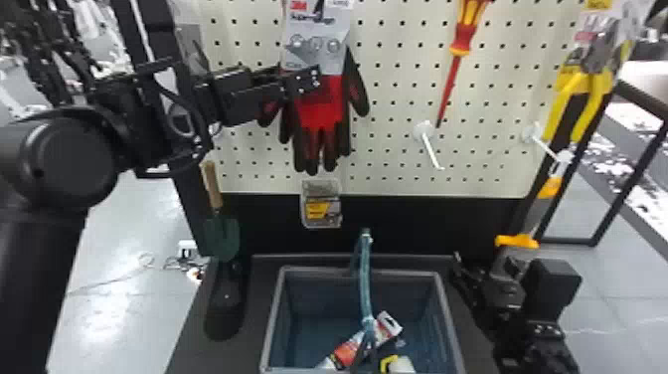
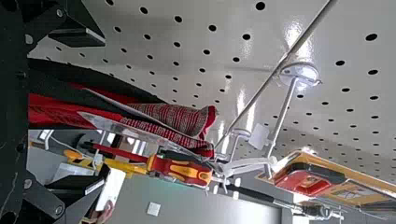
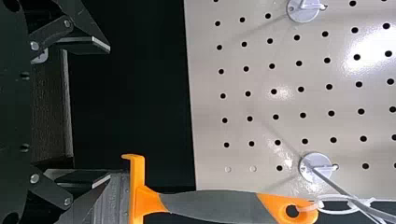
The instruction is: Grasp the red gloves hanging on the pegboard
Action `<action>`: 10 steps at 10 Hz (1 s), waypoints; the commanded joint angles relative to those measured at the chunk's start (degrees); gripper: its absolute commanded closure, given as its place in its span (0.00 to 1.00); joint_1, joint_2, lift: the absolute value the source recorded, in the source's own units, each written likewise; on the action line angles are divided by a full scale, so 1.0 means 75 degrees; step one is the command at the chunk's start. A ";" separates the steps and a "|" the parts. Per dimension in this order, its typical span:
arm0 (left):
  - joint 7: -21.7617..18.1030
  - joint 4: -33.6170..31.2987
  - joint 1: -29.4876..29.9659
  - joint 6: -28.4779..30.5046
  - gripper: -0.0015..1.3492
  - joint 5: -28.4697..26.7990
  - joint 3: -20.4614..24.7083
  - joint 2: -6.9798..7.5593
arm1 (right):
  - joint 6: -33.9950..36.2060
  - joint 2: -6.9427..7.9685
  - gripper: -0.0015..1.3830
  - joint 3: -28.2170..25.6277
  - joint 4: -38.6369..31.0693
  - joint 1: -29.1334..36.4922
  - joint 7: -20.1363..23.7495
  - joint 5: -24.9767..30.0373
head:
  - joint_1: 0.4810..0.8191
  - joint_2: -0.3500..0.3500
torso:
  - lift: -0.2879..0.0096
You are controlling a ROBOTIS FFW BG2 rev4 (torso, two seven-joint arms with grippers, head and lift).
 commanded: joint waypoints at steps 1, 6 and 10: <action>-0.0132 0.0285 -0.0202 -0.0047 0.18 -0.0035 -0.0165 0.0041 | 0.0000 0.0000 0.23 0.0000 0.0016 -0.0019 0.0017 0.0011 | 0.20 0.50 | 0.63; -0.0589 0.0777 -0.0495 -0.0188 0.91 -0.0152 -0.0493 0.0041 | 0.0000 0.0000 0.23 0.0000 0.0051 -0.0054 0.0052 -0.0001 | 0.20 0.50 | 0.63; -0.0624 0.0789 -0.0460 -0.0270 0.90 -0.0093 -0.0470 0.0029 | 0.0000 0.0000 0.23 0.0000 0.0051 -0.0054 0.0064 -0.0001 | 0.20 0.50 | 0.63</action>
